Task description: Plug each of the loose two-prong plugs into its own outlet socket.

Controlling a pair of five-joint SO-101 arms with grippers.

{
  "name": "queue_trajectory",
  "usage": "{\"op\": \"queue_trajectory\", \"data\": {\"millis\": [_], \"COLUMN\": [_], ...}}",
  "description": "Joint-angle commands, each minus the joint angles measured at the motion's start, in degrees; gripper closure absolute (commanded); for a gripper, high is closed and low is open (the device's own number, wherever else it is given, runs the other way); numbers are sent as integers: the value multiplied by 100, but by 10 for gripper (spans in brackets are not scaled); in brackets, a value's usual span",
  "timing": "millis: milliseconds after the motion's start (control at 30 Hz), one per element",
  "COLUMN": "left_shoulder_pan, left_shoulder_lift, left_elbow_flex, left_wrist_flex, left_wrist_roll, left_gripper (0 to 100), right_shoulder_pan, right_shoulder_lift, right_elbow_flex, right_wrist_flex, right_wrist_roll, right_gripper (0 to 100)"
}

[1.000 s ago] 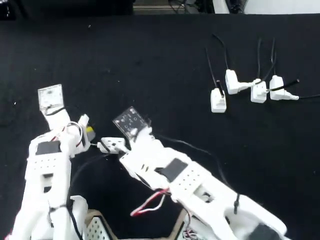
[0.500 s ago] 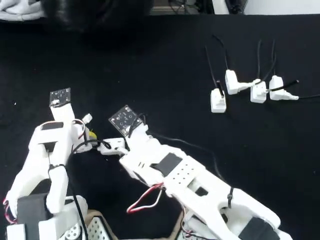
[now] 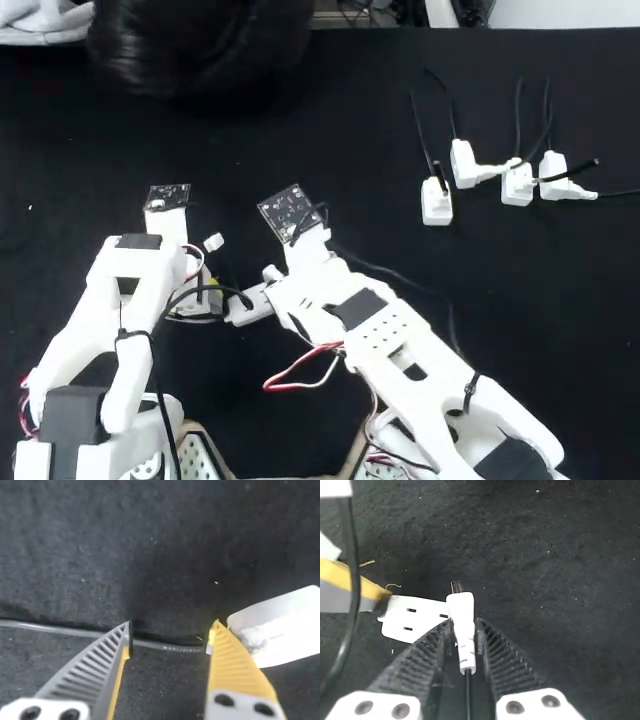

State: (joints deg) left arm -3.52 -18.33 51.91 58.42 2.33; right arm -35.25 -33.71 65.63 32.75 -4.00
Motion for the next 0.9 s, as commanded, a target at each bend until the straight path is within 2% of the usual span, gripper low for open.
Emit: {"op": "queue_trajectory", "data": {"millis": [0, 167, 333, 433, 567, 867], "left_shoulder_pan": [-189, -848, -1385, -1473, -1569, -1516], "left_shoulder_lift": [-598, -1802, -2884, -3332, -3833, -4299], "left_elbow_flex": [-286, 40, 1323, 1938, 2229, 2563], "left_wrist_flex": [167, 475, -422, -870, -985, -985], "left_wrist_roll": [-9, -475, -510, -255, -88, -105], "left_gripper": [748, 748, 748, 748, 748, 748], "right_shoulder_pan": [132, 185, 105, 97, 97, 97], "right_shoulder_lift": [13, 22, 549, 1182, 1842, 3125], "right_elbow_flex": [-593, -1490, -2193, -2949, -4022, -5455], "right_wrist_flex": [316, 1565, 2365, 3112, 4079, 5134], "right_wrist_roll": [308, 387, 387, 387, 387, 334], "right_gripper": [988, 988, 987, 987, 988, 988]}}
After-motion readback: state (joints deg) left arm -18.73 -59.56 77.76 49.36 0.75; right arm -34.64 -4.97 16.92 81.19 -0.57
